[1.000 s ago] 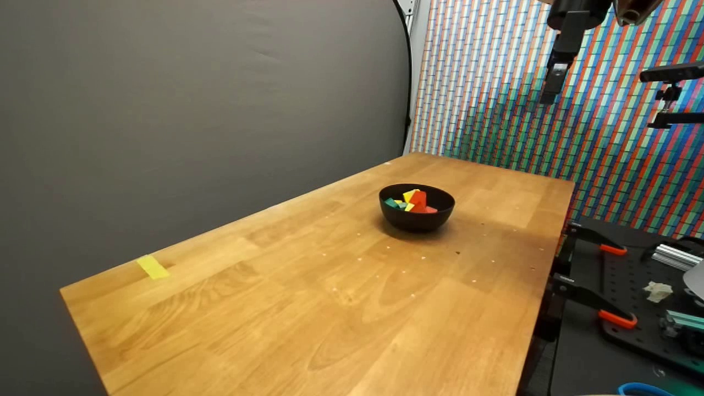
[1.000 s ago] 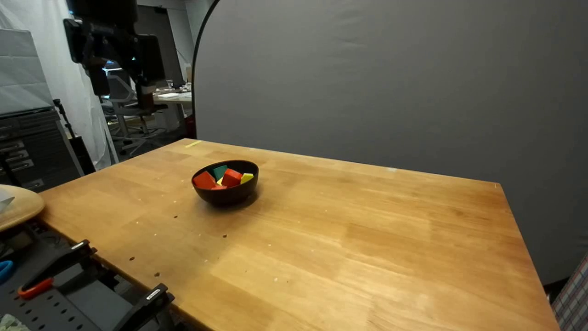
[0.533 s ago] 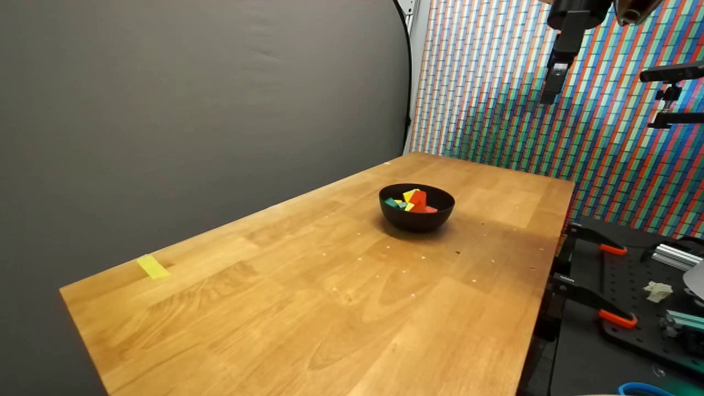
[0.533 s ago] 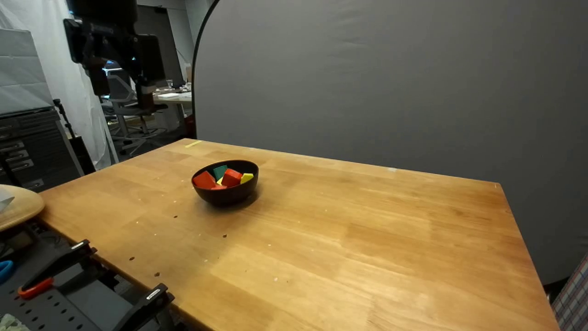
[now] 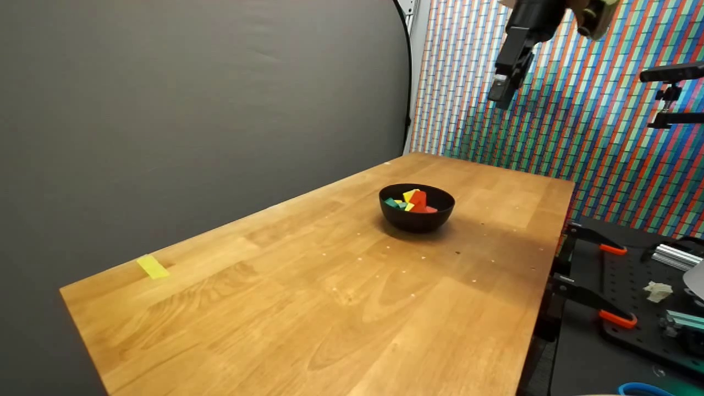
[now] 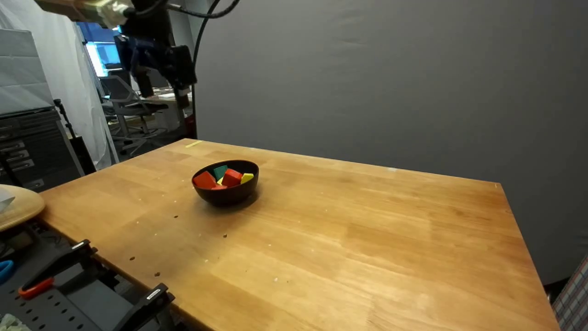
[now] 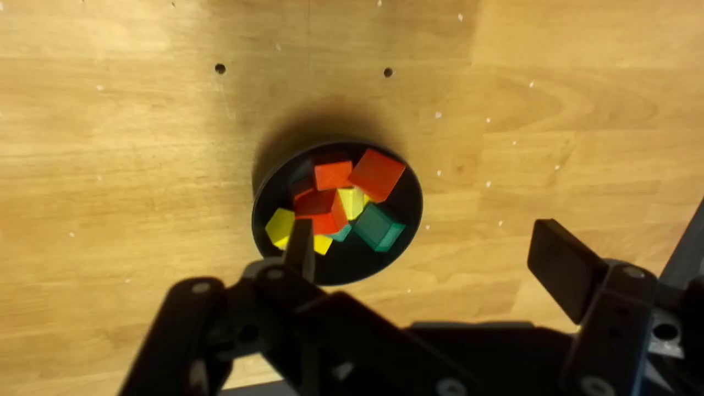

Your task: Take the blocks out of the gift disappointed

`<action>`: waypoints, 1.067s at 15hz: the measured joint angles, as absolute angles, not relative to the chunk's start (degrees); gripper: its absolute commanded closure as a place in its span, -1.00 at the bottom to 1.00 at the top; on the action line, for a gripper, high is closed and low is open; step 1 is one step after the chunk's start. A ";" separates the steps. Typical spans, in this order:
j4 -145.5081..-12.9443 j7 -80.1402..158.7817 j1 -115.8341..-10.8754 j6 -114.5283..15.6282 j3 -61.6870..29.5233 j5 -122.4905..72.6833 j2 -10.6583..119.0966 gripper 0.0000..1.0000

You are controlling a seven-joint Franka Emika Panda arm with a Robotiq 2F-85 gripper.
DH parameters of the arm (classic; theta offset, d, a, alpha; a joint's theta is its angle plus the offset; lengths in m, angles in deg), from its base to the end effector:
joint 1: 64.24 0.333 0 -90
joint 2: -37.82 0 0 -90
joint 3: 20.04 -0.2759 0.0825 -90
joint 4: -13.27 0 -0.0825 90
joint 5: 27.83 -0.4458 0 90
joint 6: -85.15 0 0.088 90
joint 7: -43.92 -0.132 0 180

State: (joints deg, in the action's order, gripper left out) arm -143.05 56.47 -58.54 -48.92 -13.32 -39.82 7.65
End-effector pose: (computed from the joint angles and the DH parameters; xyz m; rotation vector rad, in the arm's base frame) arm 0.4470 0.0082 0.2977 -2.9281 -0.1129 -0.2269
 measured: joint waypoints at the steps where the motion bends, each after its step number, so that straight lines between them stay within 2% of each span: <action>1: -142.13 55.00 -58.31 -52.82 -14.06 -40.74 10.69 -1.00; 6: -136.74 44.14 -58.95 -68.34 -19.68 -38.69 27.09 -1.00; 16: -133.71 42.11 -59.11 -70.61 -20.27 -38.46 35.51 -1.00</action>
